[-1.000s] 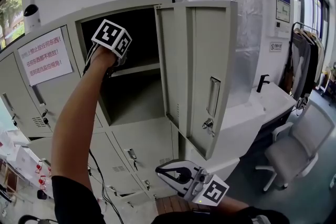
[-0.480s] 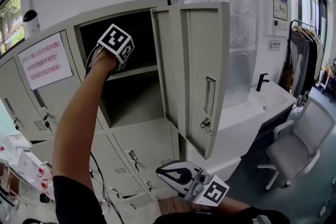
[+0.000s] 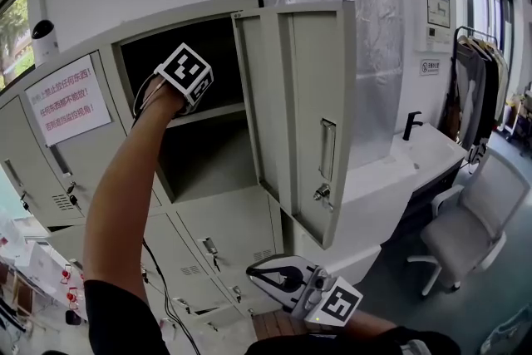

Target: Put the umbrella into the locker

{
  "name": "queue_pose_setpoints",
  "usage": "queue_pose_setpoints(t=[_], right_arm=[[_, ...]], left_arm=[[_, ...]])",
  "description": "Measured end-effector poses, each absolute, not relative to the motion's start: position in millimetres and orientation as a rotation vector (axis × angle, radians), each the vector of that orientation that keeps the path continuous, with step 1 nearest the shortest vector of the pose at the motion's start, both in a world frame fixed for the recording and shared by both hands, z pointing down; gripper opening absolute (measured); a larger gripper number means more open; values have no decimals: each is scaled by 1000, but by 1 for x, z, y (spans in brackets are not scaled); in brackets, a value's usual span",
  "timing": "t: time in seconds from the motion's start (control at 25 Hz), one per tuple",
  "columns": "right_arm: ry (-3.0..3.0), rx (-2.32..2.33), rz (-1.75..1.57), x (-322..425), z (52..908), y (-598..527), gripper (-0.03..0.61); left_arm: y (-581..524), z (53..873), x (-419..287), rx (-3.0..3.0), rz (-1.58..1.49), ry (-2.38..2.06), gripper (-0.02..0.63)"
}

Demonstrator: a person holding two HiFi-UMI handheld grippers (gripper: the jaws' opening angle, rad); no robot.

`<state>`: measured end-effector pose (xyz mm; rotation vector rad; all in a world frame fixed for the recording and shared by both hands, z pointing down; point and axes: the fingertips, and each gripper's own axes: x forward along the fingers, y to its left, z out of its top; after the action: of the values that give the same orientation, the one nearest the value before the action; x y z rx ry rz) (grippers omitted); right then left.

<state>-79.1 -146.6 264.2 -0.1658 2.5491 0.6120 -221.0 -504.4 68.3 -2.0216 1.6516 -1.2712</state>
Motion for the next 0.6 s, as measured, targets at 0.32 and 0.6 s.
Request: queue_pose_setpoints(t=[0.32,0.6], right_arm=[[2568,-161,593,-81,265,-146,11],[2587,-138,590,-89,267,-148,12]], left_arm=[[-490,46,-215,-2074,-1061,1614,290],[-456,5,-210,-2135,-733,1549,276]])
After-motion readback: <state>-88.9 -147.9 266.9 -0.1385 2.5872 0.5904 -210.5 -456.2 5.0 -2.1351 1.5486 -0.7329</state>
